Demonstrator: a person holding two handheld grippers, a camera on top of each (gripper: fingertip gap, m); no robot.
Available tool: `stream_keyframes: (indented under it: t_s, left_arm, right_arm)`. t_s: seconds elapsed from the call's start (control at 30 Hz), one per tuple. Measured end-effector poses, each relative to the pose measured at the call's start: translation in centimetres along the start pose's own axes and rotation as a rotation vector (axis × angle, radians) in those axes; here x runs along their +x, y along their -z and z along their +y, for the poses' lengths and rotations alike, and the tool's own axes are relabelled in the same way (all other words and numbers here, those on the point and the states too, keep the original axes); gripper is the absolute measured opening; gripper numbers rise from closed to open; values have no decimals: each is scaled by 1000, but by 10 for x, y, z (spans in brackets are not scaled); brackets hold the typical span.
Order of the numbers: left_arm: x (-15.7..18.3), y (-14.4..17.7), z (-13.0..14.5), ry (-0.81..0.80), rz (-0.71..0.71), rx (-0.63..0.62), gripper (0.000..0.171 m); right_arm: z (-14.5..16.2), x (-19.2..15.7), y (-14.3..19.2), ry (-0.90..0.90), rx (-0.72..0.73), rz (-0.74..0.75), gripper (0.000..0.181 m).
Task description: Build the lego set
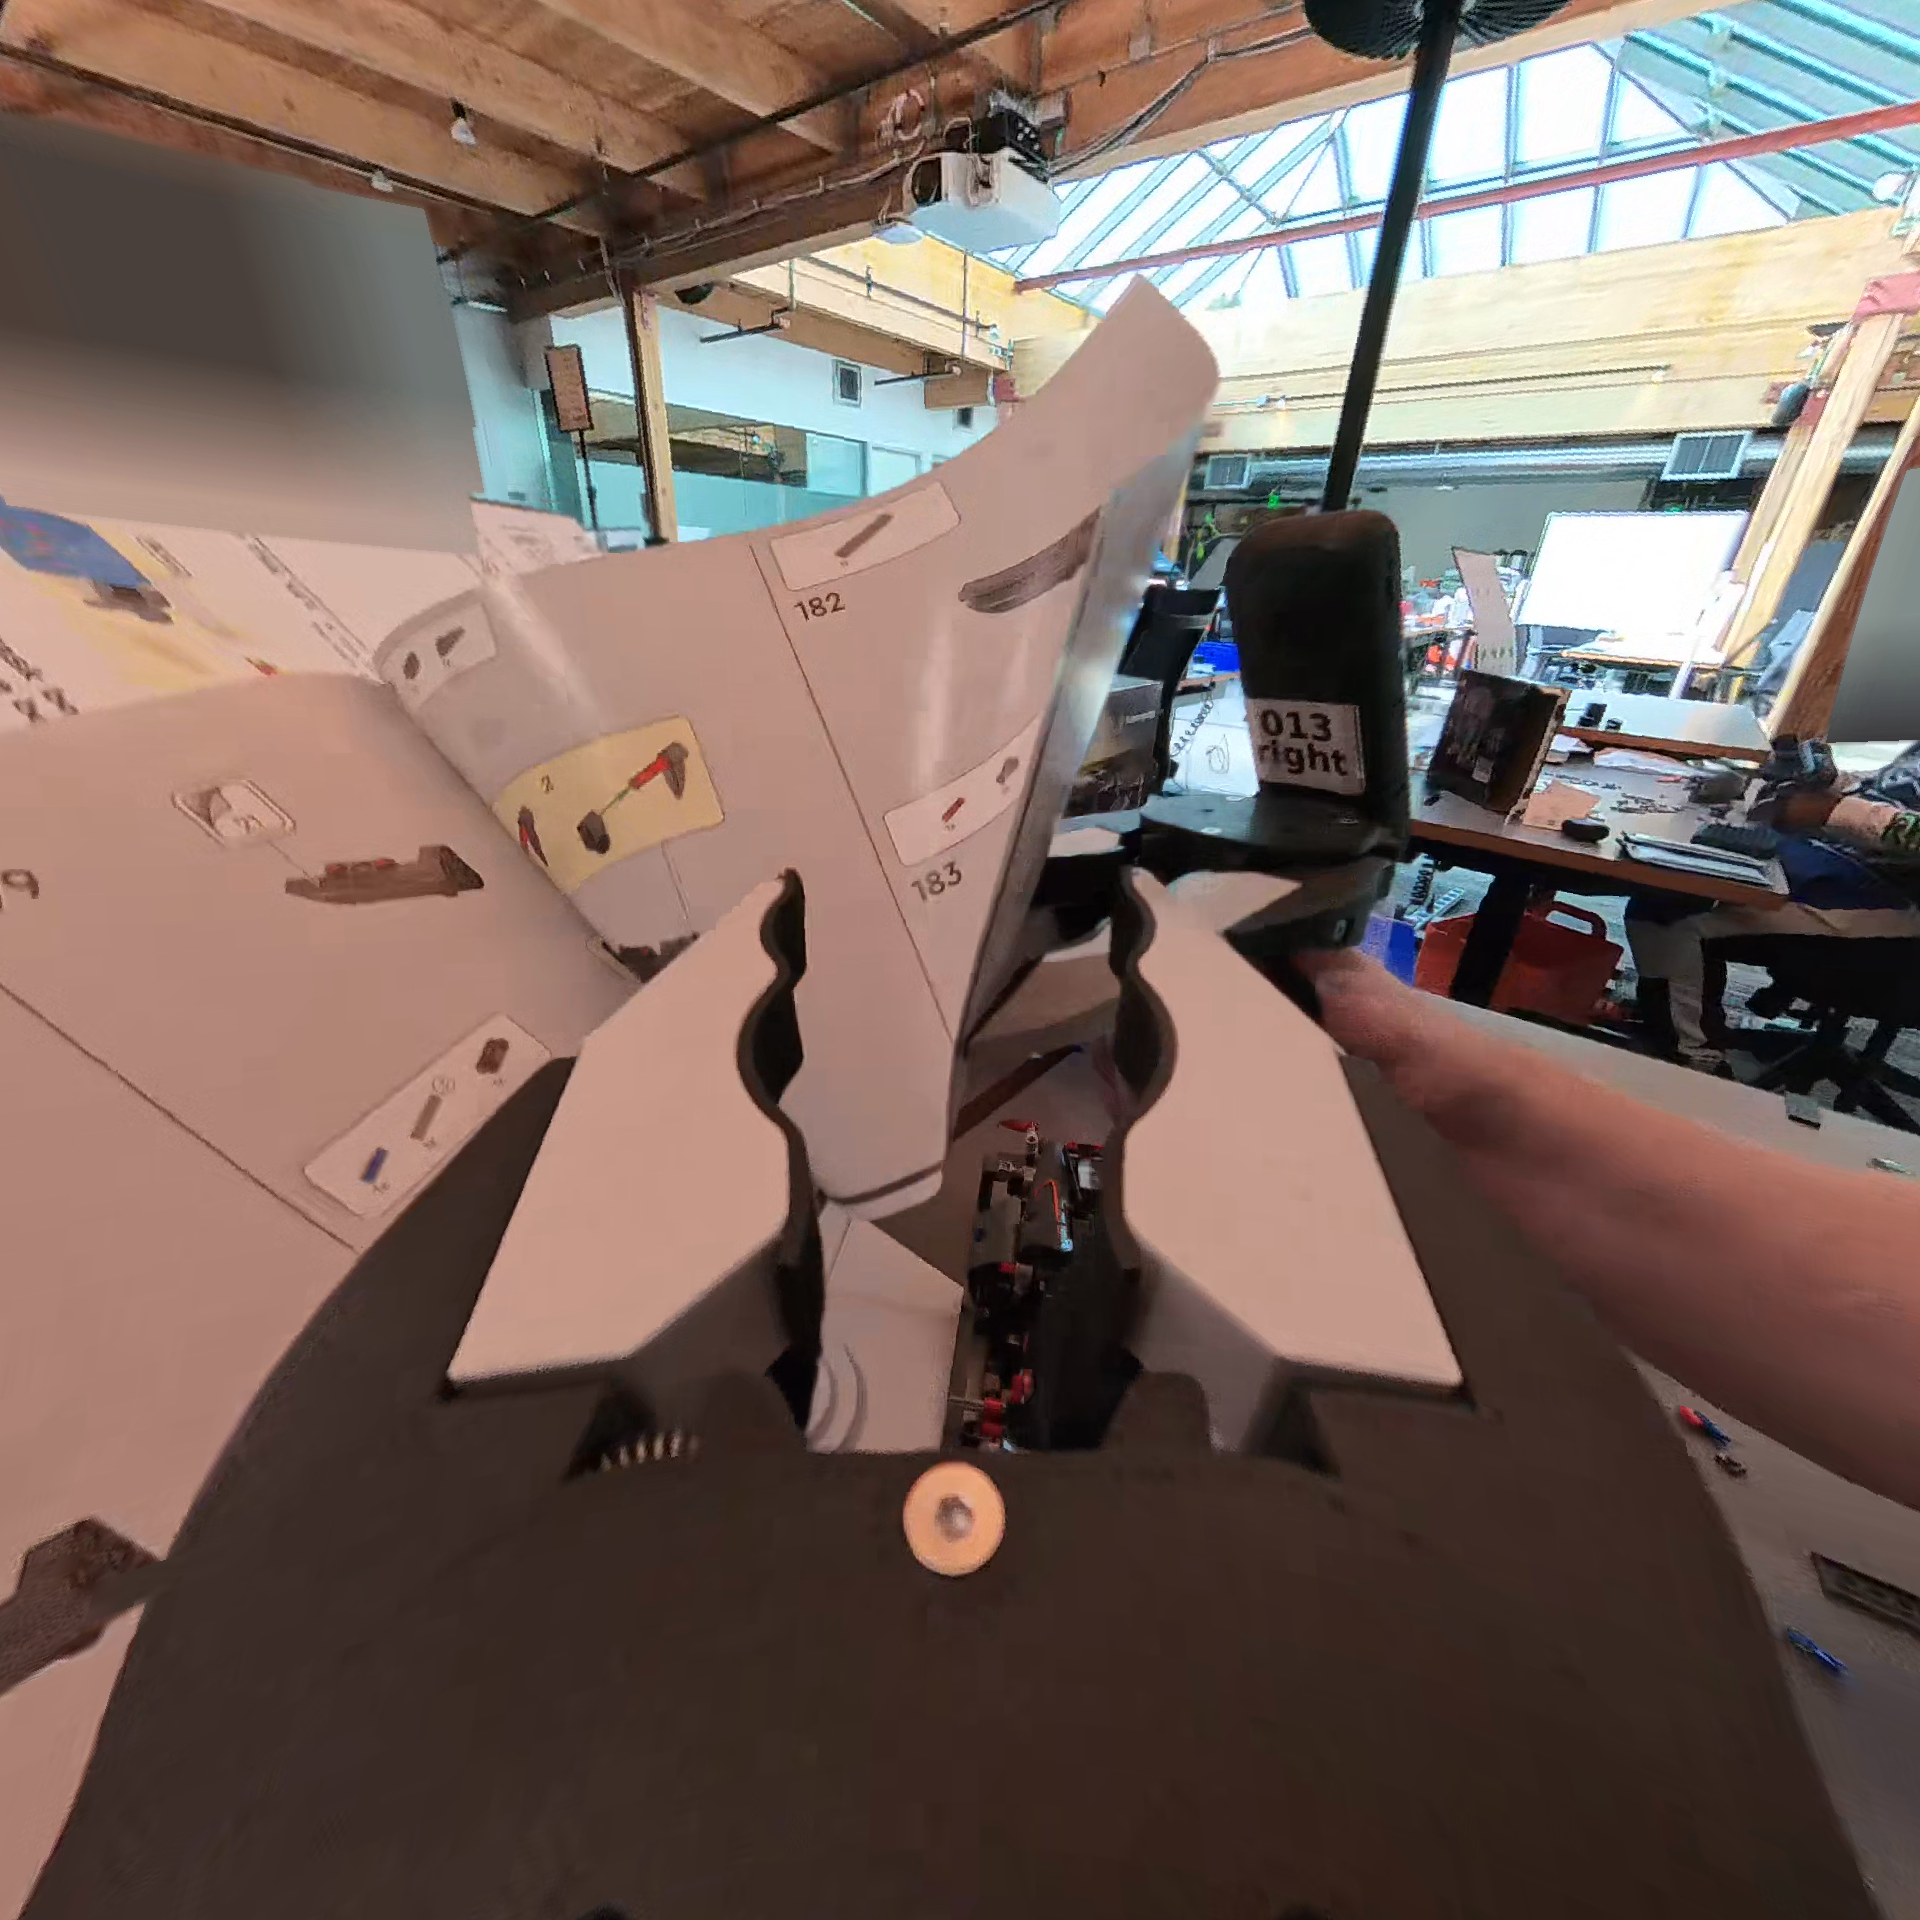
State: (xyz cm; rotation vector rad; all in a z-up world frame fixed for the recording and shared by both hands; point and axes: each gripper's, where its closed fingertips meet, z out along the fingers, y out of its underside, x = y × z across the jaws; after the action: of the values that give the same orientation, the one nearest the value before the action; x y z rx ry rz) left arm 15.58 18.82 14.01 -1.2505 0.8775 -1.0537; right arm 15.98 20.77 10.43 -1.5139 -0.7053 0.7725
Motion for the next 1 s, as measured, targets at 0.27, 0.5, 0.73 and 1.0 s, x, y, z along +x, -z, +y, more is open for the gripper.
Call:
stream_keyframes:
  t_s: [0.27,0.5,0.73,1.0]
  left_arm:
    - [-7,43,-35,-59,-103,62,0]
    - [-53,80,-17,80,-286,64,0]
    - [-54,82,-16,25,-260,43,0]
    - [-60,84,-13,37,-252,23,0]
  right_arm:
    - [16,-30,-21,222,-187,-7,50]
    - [53,-44,-47,514,-380,87,30]
    - [63,-10,-60,518,-387,299,22]
    - [77,1,-68,480,-408,287,0]
